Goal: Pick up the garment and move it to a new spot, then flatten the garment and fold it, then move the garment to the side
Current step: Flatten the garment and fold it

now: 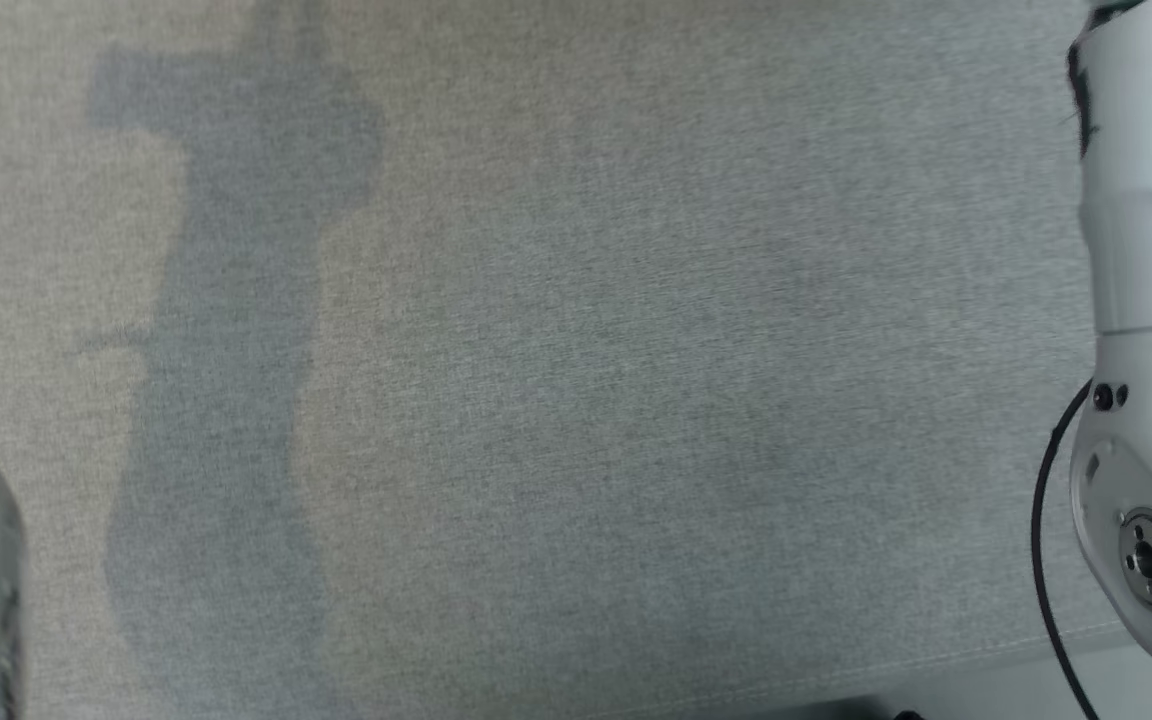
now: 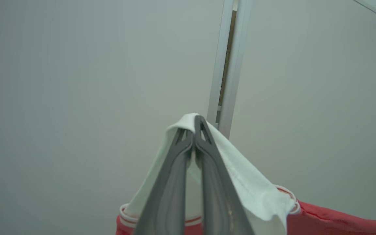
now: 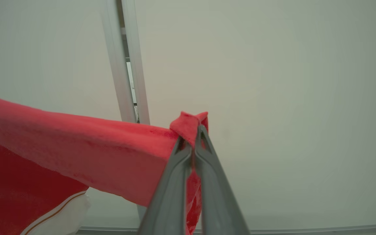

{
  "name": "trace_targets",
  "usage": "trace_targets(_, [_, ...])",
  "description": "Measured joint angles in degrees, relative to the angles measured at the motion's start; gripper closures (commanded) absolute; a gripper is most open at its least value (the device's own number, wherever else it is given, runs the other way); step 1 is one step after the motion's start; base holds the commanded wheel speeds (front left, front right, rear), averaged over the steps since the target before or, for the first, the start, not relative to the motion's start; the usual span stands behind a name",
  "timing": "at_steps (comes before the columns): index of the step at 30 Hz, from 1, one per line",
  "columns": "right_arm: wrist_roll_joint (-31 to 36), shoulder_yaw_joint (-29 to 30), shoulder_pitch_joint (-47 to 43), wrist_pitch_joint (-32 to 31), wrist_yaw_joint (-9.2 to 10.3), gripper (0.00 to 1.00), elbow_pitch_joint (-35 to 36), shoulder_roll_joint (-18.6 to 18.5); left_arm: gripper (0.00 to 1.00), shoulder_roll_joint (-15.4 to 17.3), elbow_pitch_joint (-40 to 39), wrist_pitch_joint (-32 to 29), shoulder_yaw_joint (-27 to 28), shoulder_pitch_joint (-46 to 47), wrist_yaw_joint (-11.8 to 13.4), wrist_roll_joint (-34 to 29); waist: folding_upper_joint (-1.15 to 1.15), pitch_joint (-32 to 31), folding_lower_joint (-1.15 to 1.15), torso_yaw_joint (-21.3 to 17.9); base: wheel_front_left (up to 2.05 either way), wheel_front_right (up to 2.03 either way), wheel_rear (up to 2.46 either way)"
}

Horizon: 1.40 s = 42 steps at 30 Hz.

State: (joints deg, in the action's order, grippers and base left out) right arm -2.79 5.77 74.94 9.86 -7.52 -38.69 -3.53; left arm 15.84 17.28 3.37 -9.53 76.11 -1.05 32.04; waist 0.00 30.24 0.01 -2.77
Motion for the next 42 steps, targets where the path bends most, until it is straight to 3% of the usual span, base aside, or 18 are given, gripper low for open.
trace_targets(5, [-0.47,0.04,-4.62,4.12,0.0,1.0,-8.09,0.52,1.0,-1.57,1.62,5.04,-1.0,-11.16,-2.81,1.77,0.0,3.2,0.0,1.79,0.0,0.0,0.0])
trace_targets(8, [-2.26,0.76,-7.49,4.88,0.0,1.0,-9.44,0.58,1.0,-2.02,0.7,7.1,-1.21,-17.34,-3.8,3.25,0.0,4.12,0.0,2.9,0.0,0.0,0.0])
trace_targets(17, [-9.11,2.31,-20.22,5.13,-0.01,1.0,-0.6,0.8,1.0,-2.18,-8.94,10.25,-0.67,-35.4,-4.39,4.9,0.0,2.22,0.0,3.16,0.0,0.0,0.0])
trace_targets(21, [-12.92,0.32,-26.75,5.13,-0.01,1.0,3.34,0.78,1.0,-2.23,-14.16,10.85,0.07,-43.31,-3.49,4.45,0.0,-0.44,-0.01,2.69,0.0,0.0,0.0])
trace_targets(32, [-15.91,-3.88,-45.94,5.2,-0.01,1.0,13.32,0.76,1.0,-4.44,-25.98,11.41,1.45,-68.86,-0.2,3.64,0.0,-11.03,-0.01,1.4,0.0,0.0,0.0])
trace_targets(42, [-18.85,-2.87,-65.26,5.2,-0.01,1.0,22.6,0.78,1.0,-6.62,-34.27,11.59,0.18,-86.34,2.0,1.3,0.0,-21.82,-0.02,0.94,0.0,0.0,0.0])
